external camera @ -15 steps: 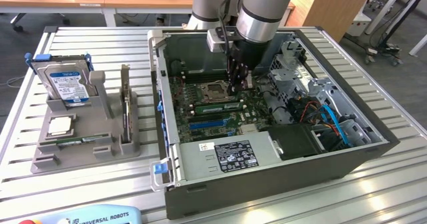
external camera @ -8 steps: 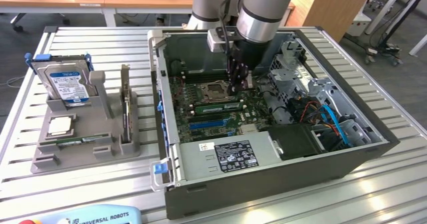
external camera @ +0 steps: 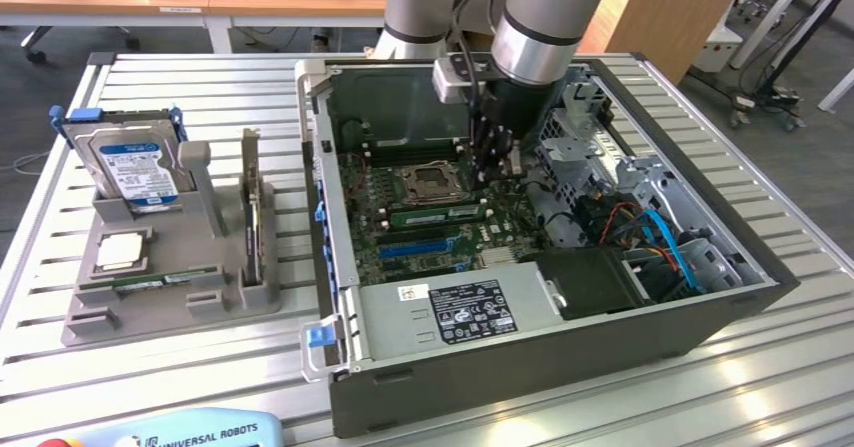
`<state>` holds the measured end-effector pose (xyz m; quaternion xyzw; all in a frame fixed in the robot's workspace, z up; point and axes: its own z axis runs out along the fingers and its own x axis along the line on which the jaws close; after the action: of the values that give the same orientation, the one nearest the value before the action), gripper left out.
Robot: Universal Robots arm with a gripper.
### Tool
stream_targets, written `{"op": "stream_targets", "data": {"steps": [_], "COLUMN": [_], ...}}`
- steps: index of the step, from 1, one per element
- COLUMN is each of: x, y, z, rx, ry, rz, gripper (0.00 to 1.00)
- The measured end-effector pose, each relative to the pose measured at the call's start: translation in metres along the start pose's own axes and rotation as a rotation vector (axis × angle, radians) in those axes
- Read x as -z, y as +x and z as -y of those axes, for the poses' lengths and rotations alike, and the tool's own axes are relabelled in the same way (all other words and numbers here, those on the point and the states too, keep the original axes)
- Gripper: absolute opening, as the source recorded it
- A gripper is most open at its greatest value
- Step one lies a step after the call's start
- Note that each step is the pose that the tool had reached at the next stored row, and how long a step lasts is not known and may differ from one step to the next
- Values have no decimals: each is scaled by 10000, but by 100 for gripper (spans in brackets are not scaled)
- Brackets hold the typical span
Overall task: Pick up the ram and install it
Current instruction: 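Press down the ram until it locks into place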
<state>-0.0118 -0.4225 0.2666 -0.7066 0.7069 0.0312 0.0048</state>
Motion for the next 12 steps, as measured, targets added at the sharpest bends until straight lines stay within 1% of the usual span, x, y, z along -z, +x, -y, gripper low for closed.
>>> {"op": "stream_targets", "data": {"steps": [4,6,12], "x": [4,5,3], "y": [0,-1,0], "z": [115,151,152], "rx": [0,1,0], "ry": [0,1,-1], "rz": [1,1,-1], "gripper": [10,10,10]}}
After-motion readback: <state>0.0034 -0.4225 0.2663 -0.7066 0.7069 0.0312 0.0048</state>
